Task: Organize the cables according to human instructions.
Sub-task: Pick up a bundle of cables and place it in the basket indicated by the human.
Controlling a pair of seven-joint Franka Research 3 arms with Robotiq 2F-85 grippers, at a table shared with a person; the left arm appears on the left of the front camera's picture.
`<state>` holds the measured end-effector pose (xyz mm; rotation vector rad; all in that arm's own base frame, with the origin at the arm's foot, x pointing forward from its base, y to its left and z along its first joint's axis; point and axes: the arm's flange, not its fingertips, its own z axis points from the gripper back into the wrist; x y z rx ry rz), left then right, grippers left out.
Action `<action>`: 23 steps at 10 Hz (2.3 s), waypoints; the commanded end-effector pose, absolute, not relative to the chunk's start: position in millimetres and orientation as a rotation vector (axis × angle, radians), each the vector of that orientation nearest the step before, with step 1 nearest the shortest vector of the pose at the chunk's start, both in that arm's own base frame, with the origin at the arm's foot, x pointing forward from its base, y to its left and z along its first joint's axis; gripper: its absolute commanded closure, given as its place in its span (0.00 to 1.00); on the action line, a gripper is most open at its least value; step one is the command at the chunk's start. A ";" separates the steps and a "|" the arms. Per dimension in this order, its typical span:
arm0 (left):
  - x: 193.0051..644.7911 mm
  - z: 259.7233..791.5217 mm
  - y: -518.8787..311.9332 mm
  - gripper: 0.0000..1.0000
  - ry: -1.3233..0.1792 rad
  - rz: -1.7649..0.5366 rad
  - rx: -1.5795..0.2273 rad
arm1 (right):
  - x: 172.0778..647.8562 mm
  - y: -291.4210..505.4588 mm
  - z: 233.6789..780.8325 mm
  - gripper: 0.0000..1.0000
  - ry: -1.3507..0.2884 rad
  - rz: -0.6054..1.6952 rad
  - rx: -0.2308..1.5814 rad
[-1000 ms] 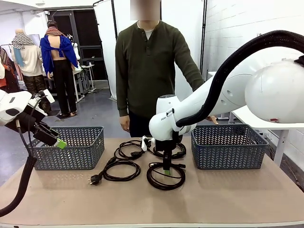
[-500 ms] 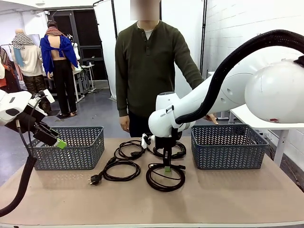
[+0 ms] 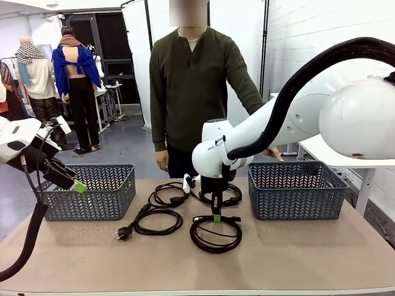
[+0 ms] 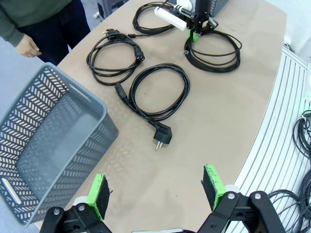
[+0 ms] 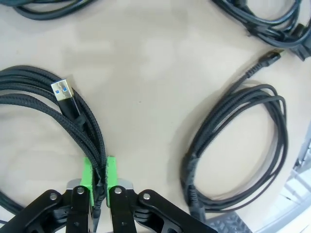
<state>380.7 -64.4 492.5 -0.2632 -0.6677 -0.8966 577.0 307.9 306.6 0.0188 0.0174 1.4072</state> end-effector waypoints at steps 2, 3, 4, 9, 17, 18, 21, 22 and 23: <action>382.1 491.0 -61.2 0.00 -0.673 -0.912 -0.279 | 547.9 303.3 346.7 1.00 0.050 1.410 0.070; 382.1 491.0 -61.2 0.00 -0.673 -0.912 -0.279 | 543.1 300.9 367.4 1.00 0.073 1.398 0.083; 382.1 491.0 -61.2 0.00 -0.673 -0.912 -0.279 | 539.5 295.0 390.7 1.00 0.093 1.432 0.115; 382.1 491.0 -61.2 0.00 -0.673 -0.912 -0.279 | 544.4 228.7 474.5 1.00 0.098 1.467 0.086; 382.1 491.0 -61.2 0.00 -0.673 -0.912 -0.279 | 613.8 137.9 507.6 1.00 0.068 1.465 -0.053; 382.1 491.0 -61.2 0.00 -0.673 -0.912 -0.279 | 601.0 133.1 505.5 1.00 0.071 1.456 0.003; 382.1 491.0 -61.2 0.00 -0.673 -0.912 -0.279 | 601.0 133.1 505.5 1.00 0.071 1.456 0.003; 382.1 491.0 -61.2 0.00 -0.673 -0.912 -0.279 | 601.0 133.1 505.5 1.00 0.071 1.456 0.003; 382.1 491.0 -61.2 0.00 -0.673 -0.912 -0.279 | 601.0 133.1 505.5 1.00 0.071 1.456 0.003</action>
